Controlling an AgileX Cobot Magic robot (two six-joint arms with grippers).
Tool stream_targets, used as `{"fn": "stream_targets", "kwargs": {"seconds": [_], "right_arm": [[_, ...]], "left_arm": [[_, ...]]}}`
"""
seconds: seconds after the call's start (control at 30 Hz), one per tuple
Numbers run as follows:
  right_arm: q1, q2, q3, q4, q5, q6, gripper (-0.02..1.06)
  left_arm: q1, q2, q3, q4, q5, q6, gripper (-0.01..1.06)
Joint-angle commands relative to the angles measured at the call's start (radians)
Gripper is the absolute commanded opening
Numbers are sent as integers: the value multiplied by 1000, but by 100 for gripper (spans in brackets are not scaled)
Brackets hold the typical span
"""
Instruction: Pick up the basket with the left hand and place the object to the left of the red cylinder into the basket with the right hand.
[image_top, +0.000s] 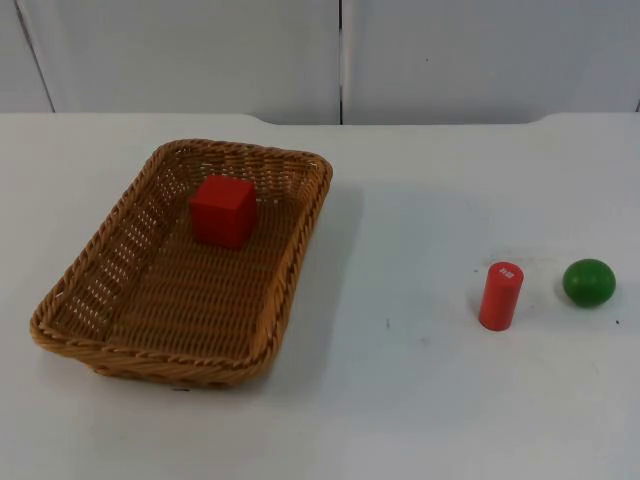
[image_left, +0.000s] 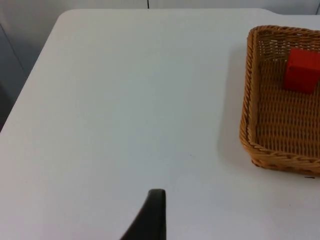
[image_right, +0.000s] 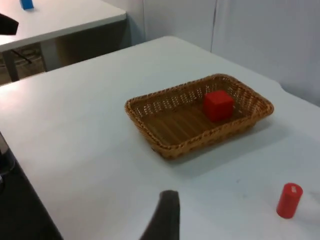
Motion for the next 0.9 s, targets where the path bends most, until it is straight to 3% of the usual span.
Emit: {"fn": "stream_targets", "kwargs": {"seconds": [0.0, 0.23, 0.47, 0.87], "right_arm": [[-3, -14, 6, -13, 25, 5, 75], [-3, -59, 6, -114, 119, 89, 75], [-3, -59, 6, -130, 165, 89, 75], [-3, -59, 46, -132, 136, 93, 75]], "left_arm": [[5, -5, 5, 7, -9, -9, 89], [5, -5, 5, 13, -9, -19, 89], [5, -5, 5, 34, -9, -45, 89], [5, -5, 5, 34, -9, -43, 89]]}}
